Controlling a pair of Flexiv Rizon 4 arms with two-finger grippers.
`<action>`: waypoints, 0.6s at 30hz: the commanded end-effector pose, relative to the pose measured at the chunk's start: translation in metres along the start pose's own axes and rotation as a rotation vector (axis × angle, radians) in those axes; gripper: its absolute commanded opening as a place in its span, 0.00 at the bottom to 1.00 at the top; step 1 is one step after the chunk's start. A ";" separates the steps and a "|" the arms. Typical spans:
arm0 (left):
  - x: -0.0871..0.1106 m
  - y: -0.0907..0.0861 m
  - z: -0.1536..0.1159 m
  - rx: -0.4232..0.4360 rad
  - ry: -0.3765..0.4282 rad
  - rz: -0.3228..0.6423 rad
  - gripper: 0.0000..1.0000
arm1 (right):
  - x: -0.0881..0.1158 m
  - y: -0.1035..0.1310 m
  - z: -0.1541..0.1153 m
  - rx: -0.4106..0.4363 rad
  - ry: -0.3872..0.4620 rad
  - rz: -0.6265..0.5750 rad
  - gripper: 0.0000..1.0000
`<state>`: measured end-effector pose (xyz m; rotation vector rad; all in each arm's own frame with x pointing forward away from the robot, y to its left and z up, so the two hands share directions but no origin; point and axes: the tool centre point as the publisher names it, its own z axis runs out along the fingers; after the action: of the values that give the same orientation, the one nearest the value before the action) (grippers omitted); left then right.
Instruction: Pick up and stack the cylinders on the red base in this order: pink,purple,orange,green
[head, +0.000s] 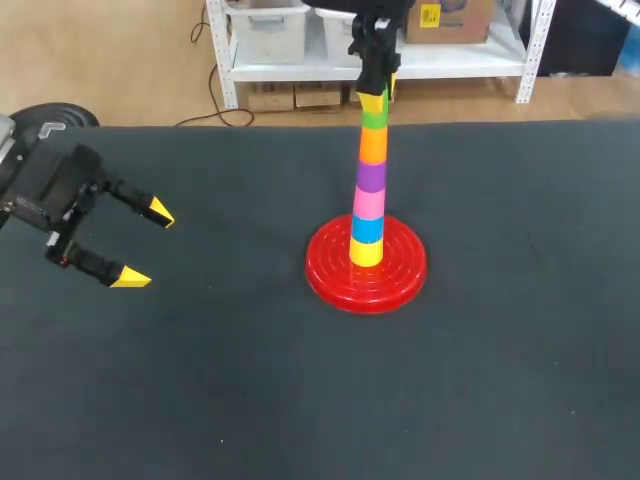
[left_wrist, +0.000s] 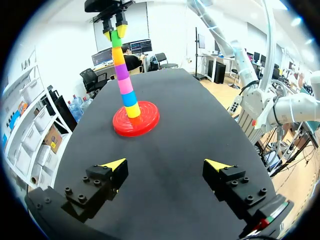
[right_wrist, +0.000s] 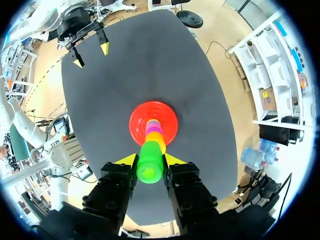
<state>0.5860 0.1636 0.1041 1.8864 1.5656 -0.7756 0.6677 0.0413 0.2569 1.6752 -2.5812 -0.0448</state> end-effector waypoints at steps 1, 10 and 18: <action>0.001 0.000 0.000 -0.001 -0.001 0.002 1.00 | -0.001 -0.003 0.005 -0.002 -0.002 0.002 0.00; 0.001 0.000 0.000 -0.001 -0.001 0.002 1.00 | 0.002 -0.002 0.006 -0.002 -0.001 0.006 0.00; 0.001 0.000 0.000 -0.001 -0.001 0.002 1.00 | 0.001 -0.006 0.014 -0.031 0.014 0.006 0.00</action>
<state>0.5860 0.1636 0.1041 1.8864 1.5656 -0.7756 0.6673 0.0373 0.2545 1.6572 -2.5715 -0.0639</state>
